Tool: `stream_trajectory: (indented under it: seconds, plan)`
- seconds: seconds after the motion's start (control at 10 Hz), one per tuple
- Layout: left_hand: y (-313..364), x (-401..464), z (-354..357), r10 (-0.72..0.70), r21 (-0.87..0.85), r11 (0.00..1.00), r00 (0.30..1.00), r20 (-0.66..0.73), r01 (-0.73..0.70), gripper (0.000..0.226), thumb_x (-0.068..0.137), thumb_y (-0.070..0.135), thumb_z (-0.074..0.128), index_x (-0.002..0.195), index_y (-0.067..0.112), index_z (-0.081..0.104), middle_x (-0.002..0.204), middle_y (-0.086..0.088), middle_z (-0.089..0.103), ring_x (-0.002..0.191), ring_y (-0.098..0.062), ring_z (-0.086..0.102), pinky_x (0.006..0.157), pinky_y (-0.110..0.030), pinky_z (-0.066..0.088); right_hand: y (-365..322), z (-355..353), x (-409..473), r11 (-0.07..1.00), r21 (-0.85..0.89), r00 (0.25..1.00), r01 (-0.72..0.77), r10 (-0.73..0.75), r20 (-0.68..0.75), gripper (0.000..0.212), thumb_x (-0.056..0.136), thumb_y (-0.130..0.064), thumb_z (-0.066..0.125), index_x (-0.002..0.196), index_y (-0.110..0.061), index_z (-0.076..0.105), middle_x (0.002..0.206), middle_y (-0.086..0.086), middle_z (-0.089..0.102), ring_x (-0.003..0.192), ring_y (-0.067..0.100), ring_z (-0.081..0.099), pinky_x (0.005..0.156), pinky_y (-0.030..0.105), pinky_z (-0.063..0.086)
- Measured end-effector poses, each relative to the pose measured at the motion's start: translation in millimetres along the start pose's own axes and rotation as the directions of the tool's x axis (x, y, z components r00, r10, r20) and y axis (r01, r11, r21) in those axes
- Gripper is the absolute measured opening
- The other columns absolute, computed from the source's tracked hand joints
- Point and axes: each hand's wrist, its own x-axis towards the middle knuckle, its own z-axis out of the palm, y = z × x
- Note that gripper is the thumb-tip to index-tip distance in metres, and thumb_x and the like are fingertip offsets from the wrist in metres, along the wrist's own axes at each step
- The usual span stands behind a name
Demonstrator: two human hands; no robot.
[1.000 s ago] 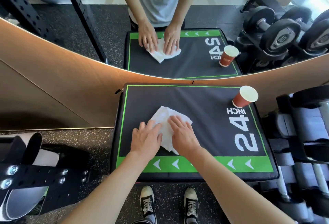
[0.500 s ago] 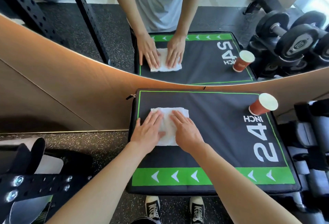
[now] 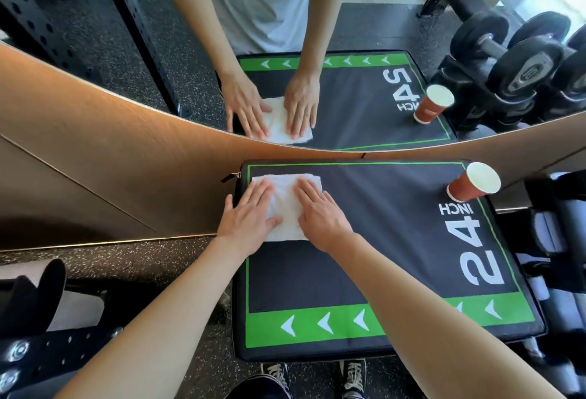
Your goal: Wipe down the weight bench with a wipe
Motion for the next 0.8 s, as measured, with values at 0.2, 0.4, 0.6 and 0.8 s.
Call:
stream_trajectory:
  seconds: [0.2, 0.4, 0.6, 0.8]
  plan:
    - [-10.9, 17.5, -4.8, -0.014, -0.033, 0.999, 1.000, -0.004, 0.014, 0.077, 0.106, 0.058, 0.037, 0.168, 0.027, 0.003, 0.175, 0.014, -0.008, 0.160, -0.010, -0.012, 0.126, -0.065, 0.012, 0.3, -3.2, 26.1, 0.998, -0.057, 0.999, -0.001, 0.004, 0.040, 0.071, 0.099, -0.017, 0.044, 0.162, -0.011, 0.012, 0.171, 0.000, 0.004, 0.158, 0.018, 0.004, 0.122, 0.040, 0.027]
    - [-8.7, 15.0, -2.8, -0.009, -0.025, 1.000, 1.000, -0.018, 0.009, 0.077, 0.107, 0.058, 0.037, 0.168, 0.025, 0.002, 0.175, 0.011, -0.008, 0.161, -0.013, -0.012, 0.126, -0.066, 0.013, 0.5, 1.2, 26.5, 0.996, -0.079, 0.998, -0.028, 0.032, 0.060, 0.072, 0.101, -0.019, 0.043, 0.163, -0.012, 0.007, 0.172, -0.001, 0.000, 0.159, 0.018, 0.000, 0.125, 0.042, 0.023]
    - [6.3, 0.1, -13.5, -0.020, -0.011, 1.000, 0.997, -0.078, 0.020, 0.068, 0.110, 0.047, 0.037, 0.167, 0.023, 0.012, 0.176, 0.004, 0.000, 0.162, -0.020, -0.005, 0.126, -0.063, 0.014, -1.5, -13.6, 8.0, 0.998, -0.041, 0.998, -0.040, 0.042, 0.049, 0.065, 0.104, -0.020, 0.039, 0.163, -0.017, 0.012, 0.172, -0.002, 0.002, 0.158, 0.019, 0.001, 0.124, 0.048, 0.022]
    - [20.4, -32.0, -25.2, -0.061, -0.008, 0.998, 0.986, -0.158, 0.060, 0.057, 0.111, 0.038, 0.036, 0.164, 0.022, 0.023, 0.174, 0.000, 0.014, 0.161, -0.026, 0.010, 0.124, -0.063, 0.021, -5.5, -27.3, -25.4, 0.999, 0.042, 1.000, 0.006, -0.005, -0.016, 0.051, 0.105, -0.025, 0.041, 0.154, -0.020, 0.032, 0.168, 0.003, 0.018, 0.155, 0.022, 0.013, 0.123, 0.052, 0.022]
